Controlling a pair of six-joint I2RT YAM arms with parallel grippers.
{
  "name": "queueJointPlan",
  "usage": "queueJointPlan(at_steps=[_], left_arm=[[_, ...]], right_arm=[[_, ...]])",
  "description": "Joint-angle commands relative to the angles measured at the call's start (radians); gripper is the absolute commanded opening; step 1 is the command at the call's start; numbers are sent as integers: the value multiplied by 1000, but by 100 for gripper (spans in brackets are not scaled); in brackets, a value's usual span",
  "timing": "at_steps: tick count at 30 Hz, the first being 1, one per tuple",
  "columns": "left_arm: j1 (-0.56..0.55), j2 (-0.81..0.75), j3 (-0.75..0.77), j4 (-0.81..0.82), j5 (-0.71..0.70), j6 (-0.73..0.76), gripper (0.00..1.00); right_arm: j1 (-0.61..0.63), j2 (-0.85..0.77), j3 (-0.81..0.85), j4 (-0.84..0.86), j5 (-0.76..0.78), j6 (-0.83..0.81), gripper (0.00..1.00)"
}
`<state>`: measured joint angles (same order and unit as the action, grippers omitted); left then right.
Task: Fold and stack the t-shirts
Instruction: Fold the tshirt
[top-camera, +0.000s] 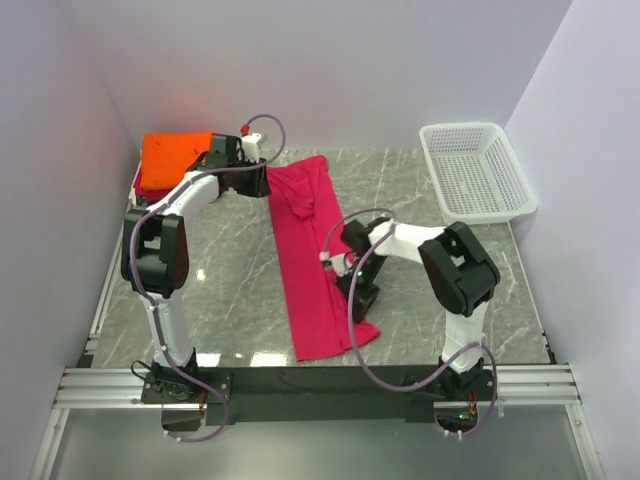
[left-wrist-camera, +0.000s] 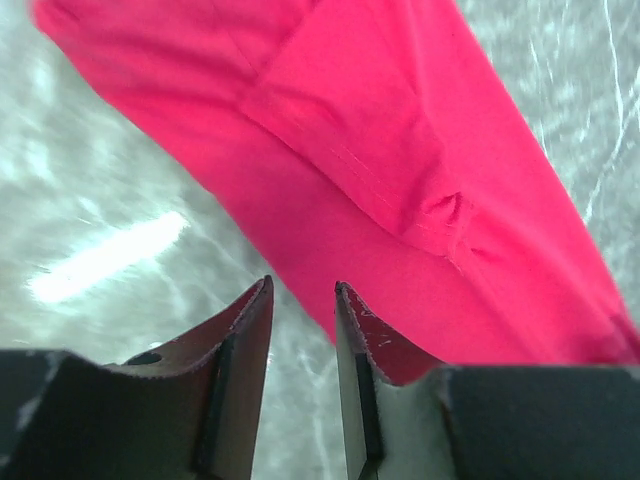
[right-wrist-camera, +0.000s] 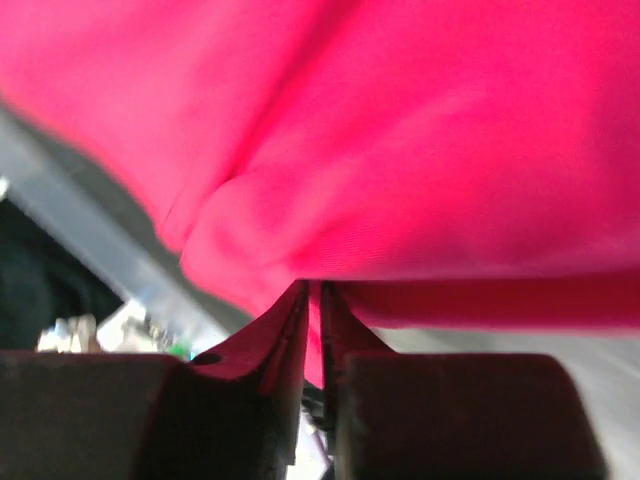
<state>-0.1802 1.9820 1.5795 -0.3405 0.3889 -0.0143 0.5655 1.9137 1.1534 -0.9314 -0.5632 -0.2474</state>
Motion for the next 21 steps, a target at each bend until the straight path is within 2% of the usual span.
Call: queueJointPlan(at_steps=[1, 8, 17, 21], left_arm=[[-37, 27, -9, -20, 32, -68, 36], [-88, 110, 34, -38, 50, -99, 34], [-159, 152, 8, 31, 79, -203, 33], [-163, 260, 77, -41, 35, -228, 31]], right_arm=[[62, -36, 14, -70, -184, -68, 19], [-16, -119, 51, -124, -172, -118, 31], [-162, -124, 95, -80, -92, -82, 30], [-222, -93, 141, -93, -86, -79, 29]])
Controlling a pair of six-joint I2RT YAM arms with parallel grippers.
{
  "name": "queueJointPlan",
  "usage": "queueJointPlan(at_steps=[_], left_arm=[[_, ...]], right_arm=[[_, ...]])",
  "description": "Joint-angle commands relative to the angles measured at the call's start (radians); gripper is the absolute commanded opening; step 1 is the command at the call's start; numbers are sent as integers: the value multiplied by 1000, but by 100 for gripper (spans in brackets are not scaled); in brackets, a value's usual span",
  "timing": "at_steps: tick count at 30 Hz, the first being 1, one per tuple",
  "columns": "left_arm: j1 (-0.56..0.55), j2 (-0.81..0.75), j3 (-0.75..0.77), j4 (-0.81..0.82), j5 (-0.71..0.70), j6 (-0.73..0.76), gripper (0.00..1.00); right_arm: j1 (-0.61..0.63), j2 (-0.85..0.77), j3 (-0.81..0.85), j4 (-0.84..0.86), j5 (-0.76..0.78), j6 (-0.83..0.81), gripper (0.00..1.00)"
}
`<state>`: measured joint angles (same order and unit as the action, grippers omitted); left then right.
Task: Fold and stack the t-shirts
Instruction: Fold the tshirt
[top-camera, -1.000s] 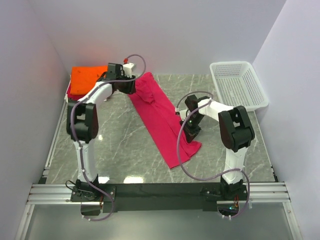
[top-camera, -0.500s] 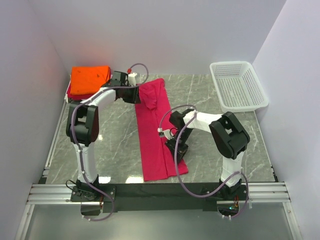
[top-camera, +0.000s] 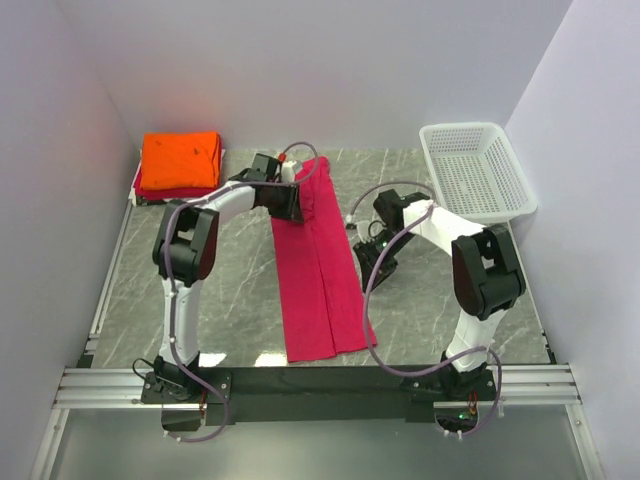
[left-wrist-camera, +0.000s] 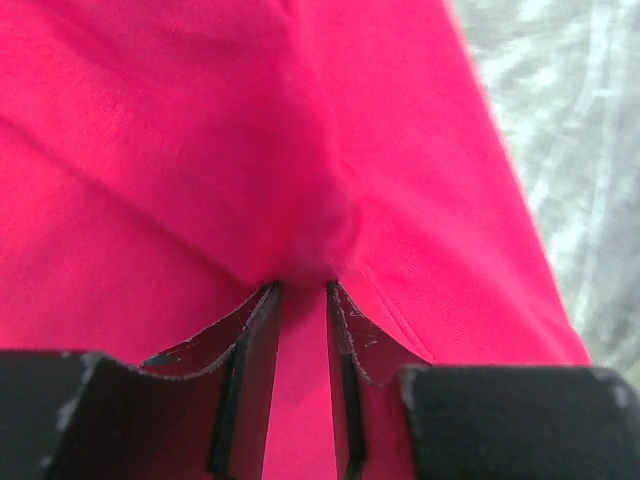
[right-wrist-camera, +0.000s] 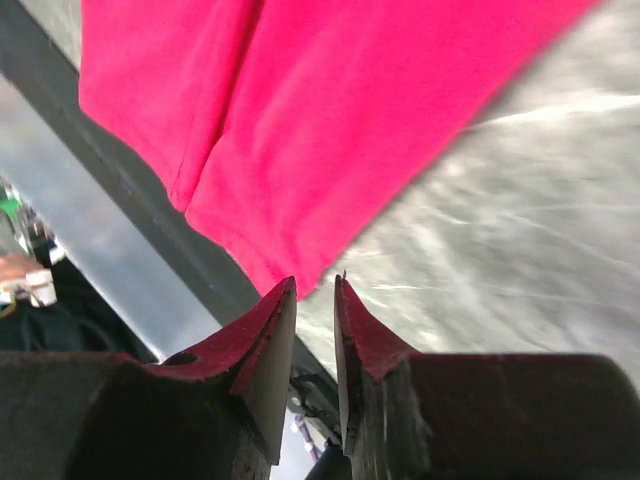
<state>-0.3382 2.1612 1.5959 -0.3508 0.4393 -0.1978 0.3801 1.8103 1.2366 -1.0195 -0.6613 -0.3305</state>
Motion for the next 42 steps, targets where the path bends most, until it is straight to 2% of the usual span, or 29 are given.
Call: queueJointPlan(at_steps=[1, 6, 12, 16, 20, 24, 28, 34, 42], left_arm=[[-5, 98, 77, -42, -27, -38, 31], [7, 182, 188, -73, -94, 6, 31], [50, 334, 450, -154, -105, 24, 31], [76, 402, 599, -183, -125, 69, 39], [91, 405, 630, -198, -64, 136, 47], [91, 266, 518, -180, -18, 224, 57], [93, 86, 310, -154, 53, 268, 63], [126, -220, 14, -44, 101, 267, 65], [240, -595, -287, 81, 167, 270, 63]], right_arm=[[-44, 15, 73, -13, 14, 2, 29], [-69, 30, 95, -18, 17, -12, 29], [-81, 81, 135, 2, 28, -10, 29], [-87, 115, 181, 19, 31, 10, 29], [-87, 139, 231, 24, 20, 22, 29], [-76, 164, 261, 33, 9, 39, 28], [-18, 158, 241, 88, 9, 83, 28], [103, 172, 189, 174, 17, 119, 26], [155, 231, 118, 214, 48, 137, 21]])
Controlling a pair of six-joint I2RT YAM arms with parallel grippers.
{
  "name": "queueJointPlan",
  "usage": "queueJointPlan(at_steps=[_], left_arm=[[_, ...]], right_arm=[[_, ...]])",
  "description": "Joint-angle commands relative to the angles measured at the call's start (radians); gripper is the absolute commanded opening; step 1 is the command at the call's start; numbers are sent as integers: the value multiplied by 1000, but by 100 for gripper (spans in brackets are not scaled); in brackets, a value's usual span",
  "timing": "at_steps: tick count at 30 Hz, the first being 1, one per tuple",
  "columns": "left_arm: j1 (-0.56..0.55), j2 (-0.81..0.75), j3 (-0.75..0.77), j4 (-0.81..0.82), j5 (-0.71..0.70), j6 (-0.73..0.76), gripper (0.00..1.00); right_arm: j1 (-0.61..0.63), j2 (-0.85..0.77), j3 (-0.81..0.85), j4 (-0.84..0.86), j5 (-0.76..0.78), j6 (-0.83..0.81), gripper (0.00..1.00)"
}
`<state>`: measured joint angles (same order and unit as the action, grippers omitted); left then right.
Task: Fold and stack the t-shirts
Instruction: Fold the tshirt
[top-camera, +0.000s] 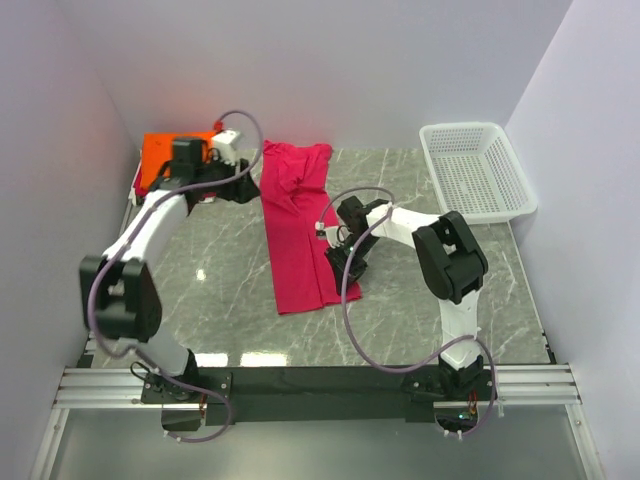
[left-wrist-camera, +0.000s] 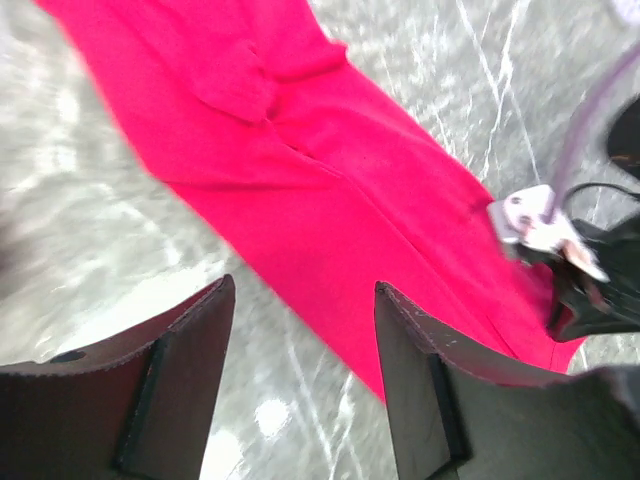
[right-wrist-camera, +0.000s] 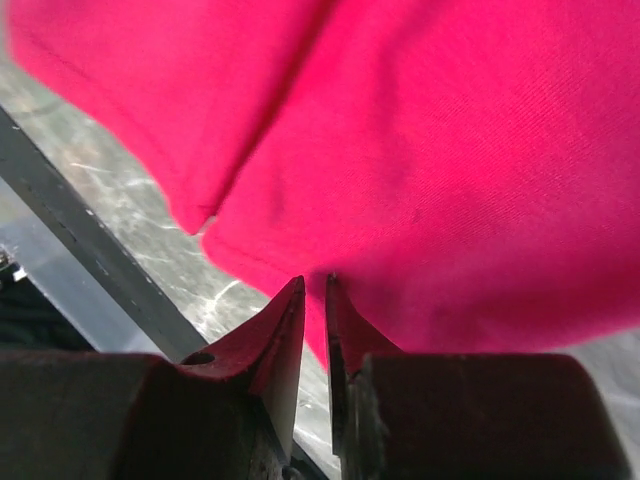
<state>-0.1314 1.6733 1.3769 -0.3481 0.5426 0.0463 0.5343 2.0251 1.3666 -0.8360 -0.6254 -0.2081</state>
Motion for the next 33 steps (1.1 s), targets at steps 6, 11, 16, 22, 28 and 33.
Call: queueJointPlan(at_steps=[6, 11, 16, 22, 28, 33], left_arm=[[85, -337, -268, 29, 140, 172, 60], [105, -483, -413, -141, 209, 389, 57], [99, -612, -542, -430, 279, 778, 59], [-5, -823, -752, -611, 238, 1171, 56], [-230, -988, -904, -490, 180, 1187, 56], [-398, -882, -918, -312, 119, 1046, 56]], right_arm=[[113, 4, -82, 15, -42, -14, 19], [197, -74, -136, 11, -71, -37, 18], [197, -221, -142, -28, -31, -74, 26], [230, -633, -400, 214, 197, -209, 43], [329, -792, -587, 288, 308, -445, 54], [486, -882, -736, 457, 437, -537, 55]])
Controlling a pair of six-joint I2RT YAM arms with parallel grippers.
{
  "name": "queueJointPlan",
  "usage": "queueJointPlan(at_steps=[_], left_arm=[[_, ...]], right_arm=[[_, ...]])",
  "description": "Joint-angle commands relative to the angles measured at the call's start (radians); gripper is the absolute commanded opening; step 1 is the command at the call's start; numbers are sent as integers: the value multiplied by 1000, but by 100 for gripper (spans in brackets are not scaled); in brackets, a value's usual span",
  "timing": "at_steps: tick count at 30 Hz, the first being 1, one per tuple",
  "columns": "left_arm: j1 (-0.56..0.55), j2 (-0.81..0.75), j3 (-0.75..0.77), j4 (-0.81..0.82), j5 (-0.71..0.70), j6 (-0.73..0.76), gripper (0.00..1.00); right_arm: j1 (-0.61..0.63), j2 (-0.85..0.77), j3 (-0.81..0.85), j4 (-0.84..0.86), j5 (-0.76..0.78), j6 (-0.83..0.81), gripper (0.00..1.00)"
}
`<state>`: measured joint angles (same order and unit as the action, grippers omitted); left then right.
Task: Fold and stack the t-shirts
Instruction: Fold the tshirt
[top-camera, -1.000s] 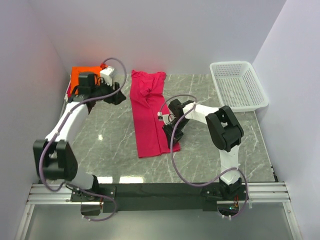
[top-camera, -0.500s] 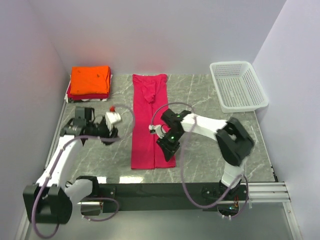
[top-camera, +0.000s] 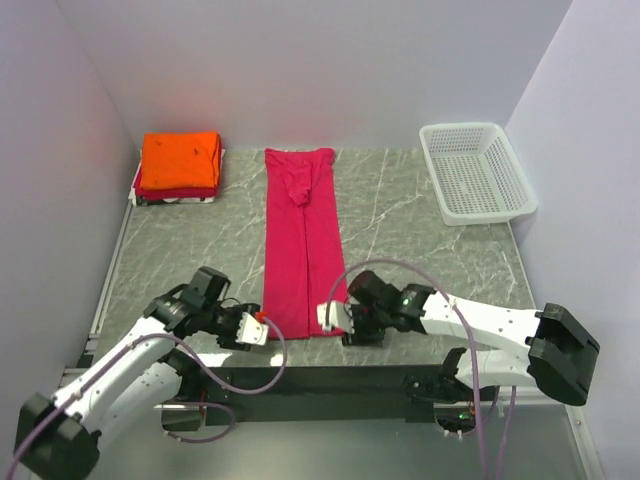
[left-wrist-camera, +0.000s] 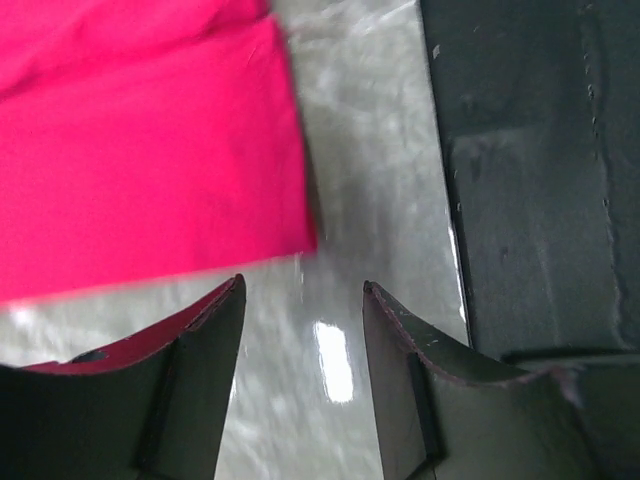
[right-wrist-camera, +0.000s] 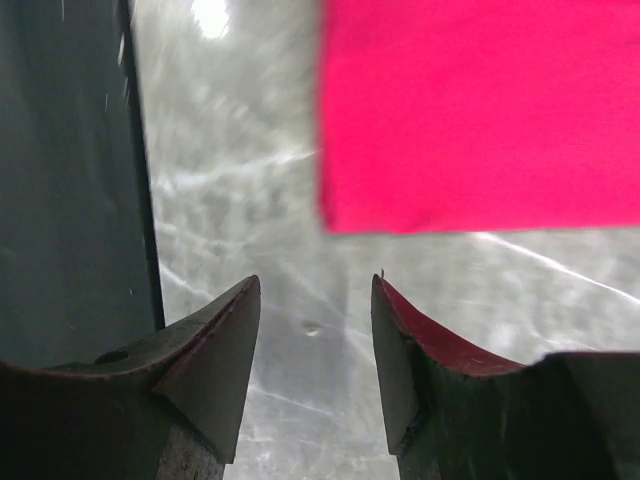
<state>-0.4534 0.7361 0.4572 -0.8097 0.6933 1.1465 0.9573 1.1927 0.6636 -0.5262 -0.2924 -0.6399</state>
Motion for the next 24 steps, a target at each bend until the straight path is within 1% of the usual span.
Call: queueJointPlan(at_steps=[1, 2, 4, 7, 11, 13, 20, 21, 22, 24], left_arm=[[-129, 74, 1, 176, -43, -71, 55], [-154, 109, 1, 196, -55, -89, 55], [-207, 134, -12, 240, -90, -90, 53], [-235, 164, -37, 285, -123, -80, 53], [-249, 192, -68, 342, -164, -67, 53], [-252, 210, -68, 343, -170, -59, 52], [-255, 282, -61, 386, -207, -93, 51], [-255, 293, -54, 397, -216, -96, 50], [-257, 321, -45, 391, -218, -96, 46], [-255, 342, -22, 360, -219, -88, 41]], right_arm=[[78, -50, -47, 172, 117, -109, 55], [95, -44, -73, 220, 142, -122, 54], [109, -33, -96, 261, 165, -144, 54], [113, -7, -114, 293, 177, -172, 53], [132, 25, -148, 325, 179, -195, 51], [138, 48, -151, 336, 179, -205, 50], [162, 90, -153, 336, 176, -230, 49], [162, 100, -150, 336, 180, -228, 48], [164, 131, -145, 336, 186, -225, 43], [162, 162, -124, 319, 191, -215, 33]])
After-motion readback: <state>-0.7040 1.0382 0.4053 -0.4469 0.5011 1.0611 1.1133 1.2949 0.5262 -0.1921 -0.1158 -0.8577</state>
